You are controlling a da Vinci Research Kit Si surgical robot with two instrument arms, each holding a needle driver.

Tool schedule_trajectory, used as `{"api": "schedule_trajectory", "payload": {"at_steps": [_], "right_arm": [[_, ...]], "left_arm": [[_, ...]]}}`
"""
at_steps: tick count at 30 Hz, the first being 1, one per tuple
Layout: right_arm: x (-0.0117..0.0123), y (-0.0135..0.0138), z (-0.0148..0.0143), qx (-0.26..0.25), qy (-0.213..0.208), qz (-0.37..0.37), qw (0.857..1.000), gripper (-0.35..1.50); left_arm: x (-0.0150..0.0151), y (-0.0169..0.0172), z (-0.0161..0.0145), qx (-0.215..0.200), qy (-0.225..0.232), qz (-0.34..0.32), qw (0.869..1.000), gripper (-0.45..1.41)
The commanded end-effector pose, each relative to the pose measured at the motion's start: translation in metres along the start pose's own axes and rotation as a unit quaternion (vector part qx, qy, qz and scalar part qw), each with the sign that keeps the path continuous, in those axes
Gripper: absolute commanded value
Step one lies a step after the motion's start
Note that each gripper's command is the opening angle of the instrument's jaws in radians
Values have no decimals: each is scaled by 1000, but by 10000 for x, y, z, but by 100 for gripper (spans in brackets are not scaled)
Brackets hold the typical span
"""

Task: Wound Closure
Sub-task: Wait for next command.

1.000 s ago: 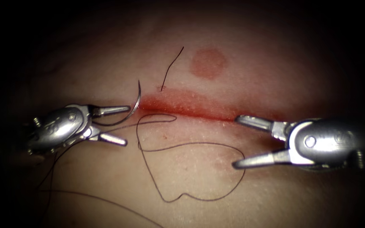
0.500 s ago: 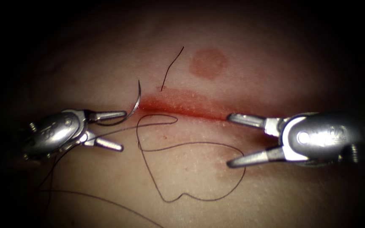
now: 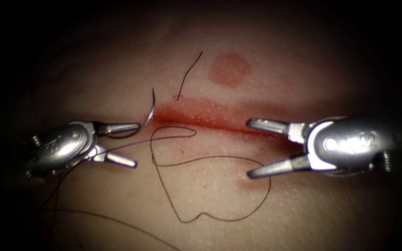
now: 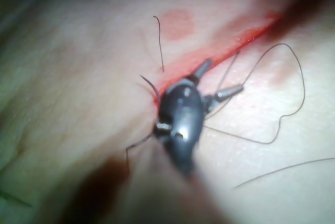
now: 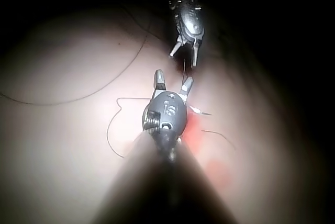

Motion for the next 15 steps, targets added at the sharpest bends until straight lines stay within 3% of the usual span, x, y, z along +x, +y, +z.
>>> {"api": "schedule_trajectory", "payload": {"at_steps": [1, 15], "right_arm": [[-3, -2, 5, 2, 1, 1, 1000, 123], [-1, -4, 5, 0, 2, 0, 1000, 123]], "left_arm": [[-7, -3, 6, -2, 1, 0, 1000, 66], [-5, -2, 6, -3, 2, -1, 1000, 66]]}}
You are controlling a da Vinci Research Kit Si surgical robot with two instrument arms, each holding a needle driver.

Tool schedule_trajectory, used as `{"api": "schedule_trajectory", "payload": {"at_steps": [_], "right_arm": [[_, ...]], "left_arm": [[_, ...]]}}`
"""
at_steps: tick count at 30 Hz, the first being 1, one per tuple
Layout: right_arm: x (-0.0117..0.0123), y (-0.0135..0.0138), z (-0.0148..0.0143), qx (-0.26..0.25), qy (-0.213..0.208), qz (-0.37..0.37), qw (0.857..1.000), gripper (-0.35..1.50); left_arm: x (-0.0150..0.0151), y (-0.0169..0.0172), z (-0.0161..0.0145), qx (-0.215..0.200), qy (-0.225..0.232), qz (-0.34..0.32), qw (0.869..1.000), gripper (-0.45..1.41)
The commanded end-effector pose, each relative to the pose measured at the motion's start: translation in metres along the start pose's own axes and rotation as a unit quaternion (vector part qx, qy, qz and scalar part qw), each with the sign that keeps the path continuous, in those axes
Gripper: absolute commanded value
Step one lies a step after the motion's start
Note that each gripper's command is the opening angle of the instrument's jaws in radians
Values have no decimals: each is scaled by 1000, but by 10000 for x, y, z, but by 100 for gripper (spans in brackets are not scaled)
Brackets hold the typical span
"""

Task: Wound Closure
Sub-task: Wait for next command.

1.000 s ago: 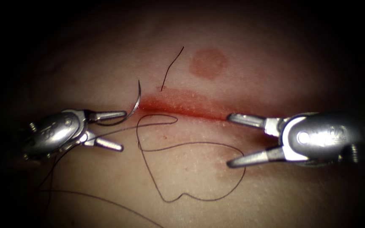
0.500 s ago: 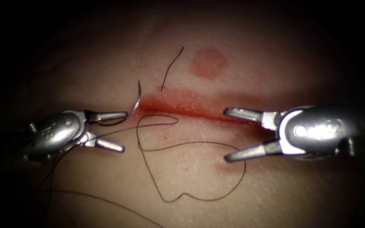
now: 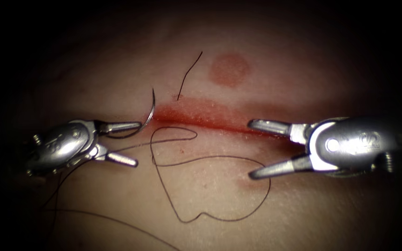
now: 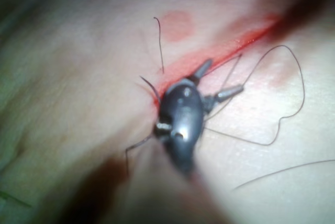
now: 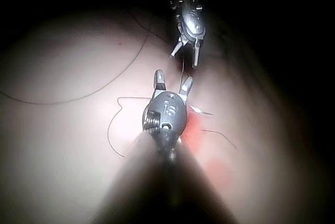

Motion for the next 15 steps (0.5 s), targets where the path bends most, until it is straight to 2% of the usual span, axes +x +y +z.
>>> {"api": "schedule_trajectory", "payload": {"at_steps": [1, 15], "right_arm": [[-3, -3, 7, 1, 1, 0, 1000, 123], [1, -5, 9, 0, 1, 0, 1000, 123]], "left_arm": [[-6, -2, 6, -1, 1, -1, 1000, 66], [-7, -2, 5, -3, 2, 0, 1000, 66]]}}
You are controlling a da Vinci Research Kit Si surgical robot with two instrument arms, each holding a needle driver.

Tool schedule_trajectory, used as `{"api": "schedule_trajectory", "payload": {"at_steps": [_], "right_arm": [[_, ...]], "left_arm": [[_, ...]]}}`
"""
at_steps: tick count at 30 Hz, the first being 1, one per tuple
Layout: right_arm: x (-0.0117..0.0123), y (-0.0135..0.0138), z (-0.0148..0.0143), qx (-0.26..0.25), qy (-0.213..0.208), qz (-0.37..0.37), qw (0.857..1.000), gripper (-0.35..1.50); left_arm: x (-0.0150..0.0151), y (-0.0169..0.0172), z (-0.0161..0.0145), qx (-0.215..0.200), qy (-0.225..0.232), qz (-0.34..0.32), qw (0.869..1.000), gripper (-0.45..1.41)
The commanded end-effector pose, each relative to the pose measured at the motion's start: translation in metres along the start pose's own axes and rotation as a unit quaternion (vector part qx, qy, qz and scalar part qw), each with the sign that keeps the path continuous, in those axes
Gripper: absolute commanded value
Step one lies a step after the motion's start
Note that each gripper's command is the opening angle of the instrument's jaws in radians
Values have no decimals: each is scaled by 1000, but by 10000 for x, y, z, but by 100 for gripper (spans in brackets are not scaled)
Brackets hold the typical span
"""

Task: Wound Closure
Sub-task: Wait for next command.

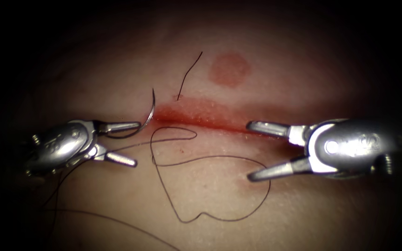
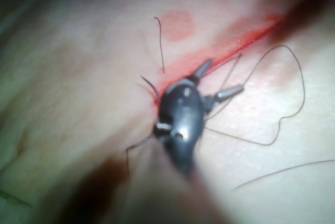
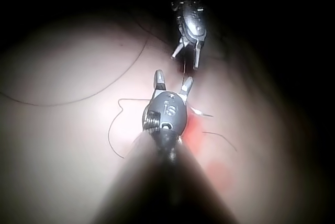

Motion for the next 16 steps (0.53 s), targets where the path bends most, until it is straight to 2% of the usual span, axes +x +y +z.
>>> {"api": "schedule_trajectory", "payload": {"at_steps": [1, 16], "right_arm": [[-3, -3, 8, 1, 1, 0, 1000, 123], [-1, -6, 8, 1, 2, -1, 1000, 123]], "left_arm": [[-7, -2, 6, -1, 1, 0, 1000, 66], [-7, -3, 8, -1, 1, 0, 1000, 66]]}}
